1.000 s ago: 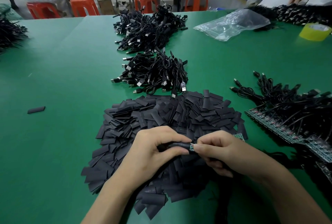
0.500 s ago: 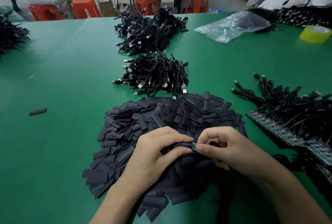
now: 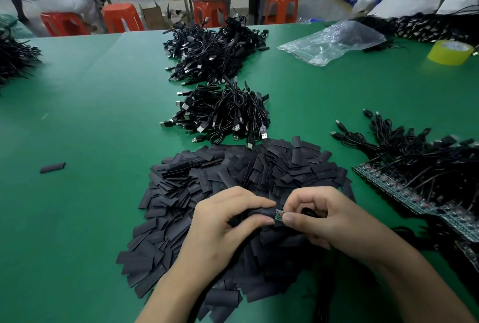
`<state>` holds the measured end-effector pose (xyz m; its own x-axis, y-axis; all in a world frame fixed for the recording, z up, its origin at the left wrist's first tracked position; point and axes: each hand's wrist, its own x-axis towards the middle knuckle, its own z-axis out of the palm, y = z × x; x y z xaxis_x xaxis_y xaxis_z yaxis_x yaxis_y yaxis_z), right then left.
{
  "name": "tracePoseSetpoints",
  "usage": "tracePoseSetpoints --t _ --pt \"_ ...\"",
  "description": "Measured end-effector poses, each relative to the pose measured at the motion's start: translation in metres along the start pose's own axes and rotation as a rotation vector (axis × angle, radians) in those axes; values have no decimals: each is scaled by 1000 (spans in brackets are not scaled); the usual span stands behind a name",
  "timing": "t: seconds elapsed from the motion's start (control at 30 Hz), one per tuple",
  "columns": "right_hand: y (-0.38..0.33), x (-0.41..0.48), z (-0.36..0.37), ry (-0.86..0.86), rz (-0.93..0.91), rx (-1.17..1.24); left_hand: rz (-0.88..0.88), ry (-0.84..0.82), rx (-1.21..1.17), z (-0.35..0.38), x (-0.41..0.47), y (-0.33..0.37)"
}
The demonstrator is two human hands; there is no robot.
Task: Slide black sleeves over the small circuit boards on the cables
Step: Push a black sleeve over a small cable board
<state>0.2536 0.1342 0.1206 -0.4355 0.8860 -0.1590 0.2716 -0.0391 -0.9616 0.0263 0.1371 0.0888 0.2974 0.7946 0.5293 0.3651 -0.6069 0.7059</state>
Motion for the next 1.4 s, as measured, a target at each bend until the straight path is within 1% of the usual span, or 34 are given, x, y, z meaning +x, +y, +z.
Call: tracePoseSetpoints --t 0.1,0.27,0.43,0.6,0.8,1.07,1.2,1.3,1.4 --pt "0 0 1 3 4 -9 4 -4 -7 -1 0 0" --pt "-1 1 5 -2 12 -31 31 -79 -10 2 -1 0" --pt "2 3 7 47 10 2 33 -34 66 -2 0 -3" --pt "5 3 5 52 -4 34 27 -38 78 -6 0 -4" --pt "5 3 7 100 -53 -56 40 6 69 -3 -2 -3" --pt "6 3 9 122 -43 -153 67 -59 79 -1 -2 -5" --pt "4 3 9 129 -39 -138 46 -30 53 -2 -2 -5" --pt "1 2 10 198 -78 -99 -10 34 0 -2 -2 -5" --pt "-1 1 15 301 -142 -203 -44 68 -9 -2 -1 -5"
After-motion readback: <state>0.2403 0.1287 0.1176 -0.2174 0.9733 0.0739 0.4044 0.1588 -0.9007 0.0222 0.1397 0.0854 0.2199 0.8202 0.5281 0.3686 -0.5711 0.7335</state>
